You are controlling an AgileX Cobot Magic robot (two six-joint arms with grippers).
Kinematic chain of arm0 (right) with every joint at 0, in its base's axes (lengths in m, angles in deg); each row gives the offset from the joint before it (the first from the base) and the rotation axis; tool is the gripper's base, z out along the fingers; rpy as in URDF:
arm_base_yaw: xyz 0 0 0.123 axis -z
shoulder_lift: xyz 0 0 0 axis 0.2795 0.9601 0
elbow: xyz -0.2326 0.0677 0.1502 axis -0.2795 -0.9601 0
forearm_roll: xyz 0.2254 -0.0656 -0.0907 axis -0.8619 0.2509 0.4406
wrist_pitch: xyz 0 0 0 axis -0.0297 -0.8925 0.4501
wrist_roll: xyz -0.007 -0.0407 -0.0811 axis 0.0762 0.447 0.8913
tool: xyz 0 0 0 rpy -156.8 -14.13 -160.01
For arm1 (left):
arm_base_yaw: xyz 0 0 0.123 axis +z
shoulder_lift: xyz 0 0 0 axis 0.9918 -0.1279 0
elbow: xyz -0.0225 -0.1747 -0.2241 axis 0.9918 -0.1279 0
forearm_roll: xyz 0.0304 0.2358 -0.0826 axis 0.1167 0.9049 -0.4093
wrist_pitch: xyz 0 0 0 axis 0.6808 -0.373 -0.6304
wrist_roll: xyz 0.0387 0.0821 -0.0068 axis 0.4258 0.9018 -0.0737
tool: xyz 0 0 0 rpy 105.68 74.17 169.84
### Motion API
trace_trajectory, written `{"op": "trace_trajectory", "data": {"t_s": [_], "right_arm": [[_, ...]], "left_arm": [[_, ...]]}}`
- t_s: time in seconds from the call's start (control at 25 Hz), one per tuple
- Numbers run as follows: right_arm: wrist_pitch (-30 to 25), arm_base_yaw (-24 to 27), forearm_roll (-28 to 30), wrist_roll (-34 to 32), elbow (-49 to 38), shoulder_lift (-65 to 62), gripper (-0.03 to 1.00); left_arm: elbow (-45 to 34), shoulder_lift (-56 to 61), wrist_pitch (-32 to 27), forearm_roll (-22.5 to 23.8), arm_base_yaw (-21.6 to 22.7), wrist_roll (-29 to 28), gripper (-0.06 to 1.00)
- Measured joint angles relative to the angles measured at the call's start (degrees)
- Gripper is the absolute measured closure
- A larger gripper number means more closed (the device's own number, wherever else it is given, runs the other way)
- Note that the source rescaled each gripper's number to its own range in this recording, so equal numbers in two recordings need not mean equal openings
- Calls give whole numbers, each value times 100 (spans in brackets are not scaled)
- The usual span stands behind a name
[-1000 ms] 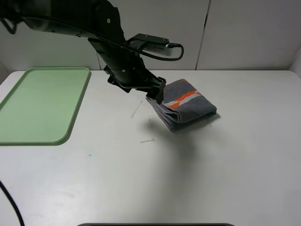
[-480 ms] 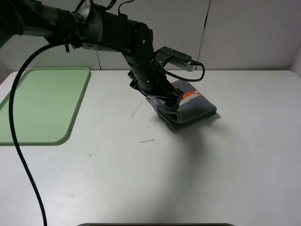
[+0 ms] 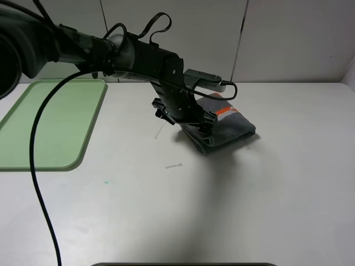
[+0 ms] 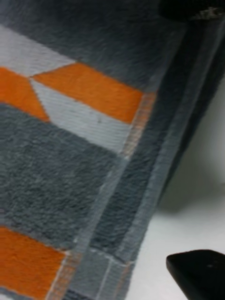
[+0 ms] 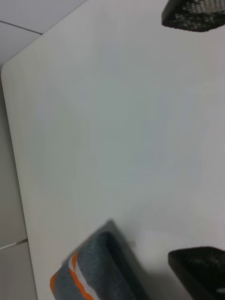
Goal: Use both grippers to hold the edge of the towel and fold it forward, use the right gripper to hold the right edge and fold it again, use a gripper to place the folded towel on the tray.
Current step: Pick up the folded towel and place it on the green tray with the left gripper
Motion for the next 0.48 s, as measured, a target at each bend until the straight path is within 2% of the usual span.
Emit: {"op": "trace_trajectory", "data": {"t_s": [0.48], "right_arm": [[0, 0, -14, 0, 0, 0, -3]], "left_arm": [[2, -310, 354, -43, 0, -202, -3]]}}
